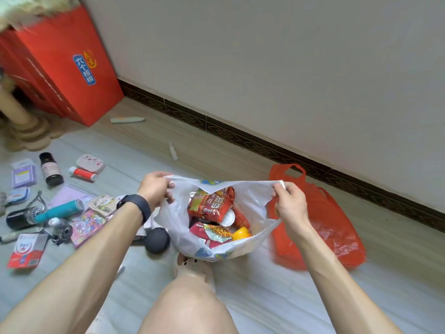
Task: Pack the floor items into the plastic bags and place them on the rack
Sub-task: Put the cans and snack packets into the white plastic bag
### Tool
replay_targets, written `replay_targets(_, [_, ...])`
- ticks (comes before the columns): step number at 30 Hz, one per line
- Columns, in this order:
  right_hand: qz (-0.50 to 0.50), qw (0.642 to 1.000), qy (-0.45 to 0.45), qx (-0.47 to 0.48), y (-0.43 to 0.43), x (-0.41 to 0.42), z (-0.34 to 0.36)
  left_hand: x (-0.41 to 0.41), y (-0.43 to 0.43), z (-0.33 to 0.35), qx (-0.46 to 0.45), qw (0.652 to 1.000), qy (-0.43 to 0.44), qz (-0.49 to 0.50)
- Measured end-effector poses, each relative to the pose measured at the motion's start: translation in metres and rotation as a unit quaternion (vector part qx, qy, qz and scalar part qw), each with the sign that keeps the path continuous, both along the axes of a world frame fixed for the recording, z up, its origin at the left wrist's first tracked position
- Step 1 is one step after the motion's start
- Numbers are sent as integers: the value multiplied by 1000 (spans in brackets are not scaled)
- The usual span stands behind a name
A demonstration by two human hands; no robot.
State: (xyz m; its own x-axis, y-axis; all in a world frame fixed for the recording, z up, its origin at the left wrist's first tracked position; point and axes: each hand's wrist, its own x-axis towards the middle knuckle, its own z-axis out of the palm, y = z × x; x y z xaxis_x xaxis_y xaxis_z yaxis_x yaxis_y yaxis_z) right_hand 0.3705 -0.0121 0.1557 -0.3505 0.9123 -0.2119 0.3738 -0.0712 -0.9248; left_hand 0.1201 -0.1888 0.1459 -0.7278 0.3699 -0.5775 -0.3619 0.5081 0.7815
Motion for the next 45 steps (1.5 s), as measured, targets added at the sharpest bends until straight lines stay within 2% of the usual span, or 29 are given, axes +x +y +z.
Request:
replay_targets(1, [-4,999,43,-8,4,-5,10,-8,10,20,64,997,6,40])
replay_targets(2, [-14,995,96,-20,8,-10,20,-14,18,41,94,994,33,39])
replay_targets(4, [-36,987,157,-22,11,-12,32,-15,26,70,107,990,92,-20])
replay_targets(6, [-42,991,123,15,4,-5,31,-6,22,78,81,985,132,-77])
replay_targets(9, [11,998,-56,40,-8,8,17,6,6,67,-48,961,190,-195])
replay_targets(10, [37,990,-127,41,-10,13,13,8,1,62,-106,936,217,-257])
replay_targets(12, [72,965,-245,54,-10,22,9,10,-6,58,-227,854,285,-371])
replay_targets(15, [88,928,-340,128,-17,26,6,24,-10,54,-334,769,350,-418])
replay_targets(16, [80,917,-348,181,-21,24,6,32,-8,53,-353,727,411,-423])
replay_targets(17, [81,895,-358,252,-26,20,9,39,-6,50,-354,672,484,-434])
replay_targets(19, [134,819,-351,433,-37,6,10,56,2,43,-287,578,597,-476])
replay_targets(21, [245,745,-274,557,-48,-10,5,70,10,34,-205,524,623,-543])
replay_targets(22, [326,710,-264,565,-54,-16,0,75,12,29,-199,505,613,-574])
replay_targets(24, [466,650,-360,481,-62,-24,-10,77,15,19,-259,486,570,-609])
replay_targets(27, [476,578,-553,365,-39,-23,-18,57,14,5,-404,455,507,-611])
replay_targets(29, [477,500,-627,360,-22,-14,-25,39,6,-6,-464,423,480,-613])
replay_targets(30, [480,480,-629,379,-18,-10,-27,32,0,-13,-476,405,478,-617])
replay_targets(31, [479,486,-604,411,-19,-6,-28,27,-5,-19,-477,397,483,-617])
replay_targets(32, [479,511,-558,445,-24,-4,-30,24,-8,-25,-468,404,493,-612])
replay_targets(34, [516,563,-427,484,-40,-3,-42,23,-8,-33,-427,434,524,-596])
replay_targets(35, [546,569,-358,499,-48,-4,-49,23,-6,-36,-403,449,538,-589])
replay_targets(36, [574,566,-333,489,-52,-5,-52,24,-3,-38,-381,466,550,-579])
replay_targets(38, [591,559,-359,458,-42,-8,-61,26,1,-41,-355,511,559,-548])
replay_targets(40, [539,561,-435,454,-15,-4,-65,26,2,-44,-356,539,557,-523])
replay_targets(42, [483,561,-482,468,11,2,-61,20,-3,-52,-372,529,557,-521])
replay_targets(44, [440,588,-471,489,34,9,-65,10,-9,-61,-371,505,566,-536])
replay_targets(45, [433,591,-487,475,43,10,-67,6,-12,-66,-365,505,564,-542])
